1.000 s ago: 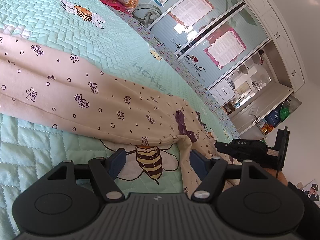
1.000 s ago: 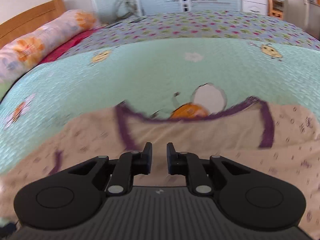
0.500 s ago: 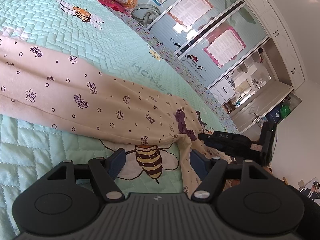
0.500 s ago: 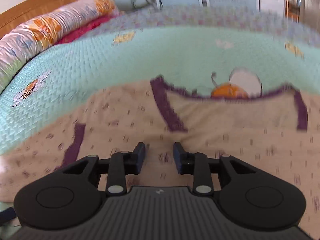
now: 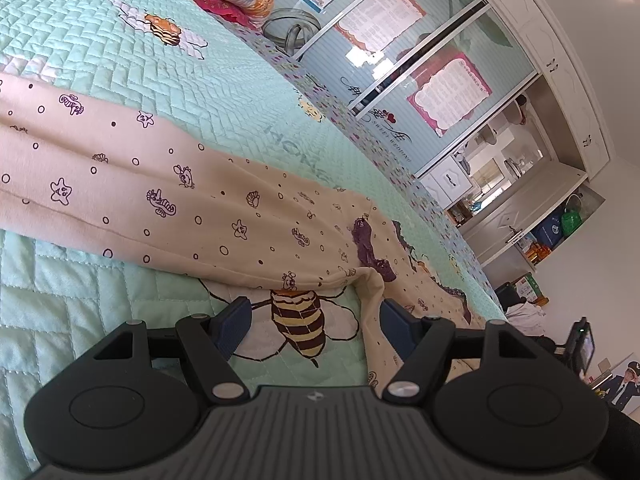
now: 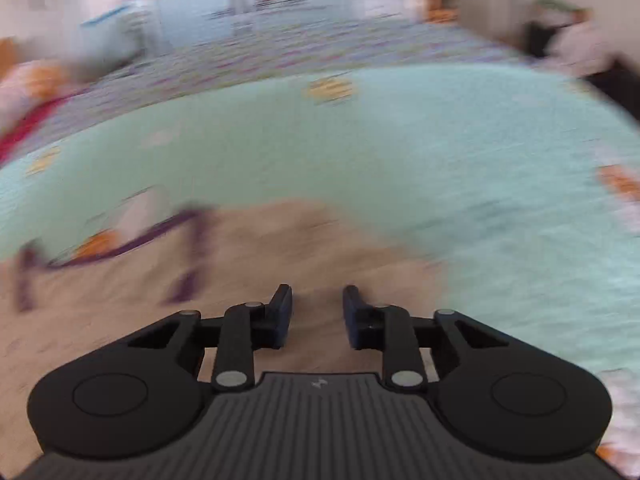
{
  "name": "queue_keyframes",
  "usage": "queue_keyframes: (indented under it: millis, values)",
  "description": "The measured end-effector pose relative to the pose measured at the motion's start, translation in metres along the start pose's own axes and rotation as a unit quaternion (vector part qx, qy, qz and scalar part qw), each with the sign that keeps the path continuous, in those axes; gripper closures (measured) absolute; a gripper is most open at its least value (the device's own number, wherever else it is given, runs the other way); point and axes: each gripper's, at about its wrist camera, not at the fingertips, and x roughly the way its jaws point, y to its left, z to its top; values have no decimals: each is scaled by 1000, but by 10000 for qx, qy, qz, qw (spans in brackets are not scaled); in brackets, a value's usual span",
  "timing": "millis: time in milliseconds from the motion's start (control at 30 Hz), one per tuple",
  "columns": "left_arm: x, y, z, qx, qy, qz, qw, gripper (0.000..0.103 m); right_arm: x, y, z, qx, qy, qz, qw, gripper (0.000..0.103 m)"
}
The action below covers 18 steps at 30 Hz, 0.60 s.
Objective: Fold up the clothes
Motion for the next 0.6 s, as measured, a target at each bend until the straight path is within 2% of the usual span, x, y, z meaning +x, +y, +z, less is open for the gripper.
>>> queue_keyframes:
  millis: [67,133,233,267,333,367,467,533,600]
  values:
    - [0,-1,-1,49,-6,22,10000,29,-14,-19,-1,448,-66,395,9982,66]
    - [0,-2,-1,57,-11,24,10000,29,-16,-19,-14,278,71,385,9988,64]
    - [0,-1,-1,53,-17,19,10000,29,8,-8,-22,-340,224,112,9991,62]
    - [0,-1,-1,52,-18,18,10000,29,17,-5,-22,-512,244,-12,9984,58]
    - [0,-1,-1,49,-22,15,10000,29,20,-3,-16,-638,49,-381,9972,57]
    - [0,-1,-1,47,-24,13,10000,29,14,0,-16,-651,-29,-369,9972,57]
    - [0,-1,-1,51,-34,12,10000,29,-13,10,-26,-766,-208,-118,9968,57]
    - [0,-1,-1,32,-33,-1,10000,29,-30,15,-48,-893,6,250,9957,57]
    - [0,-1,-1,27,-32,-7,10000,29,-39,14,-75,-1160,214,312,9925,58]
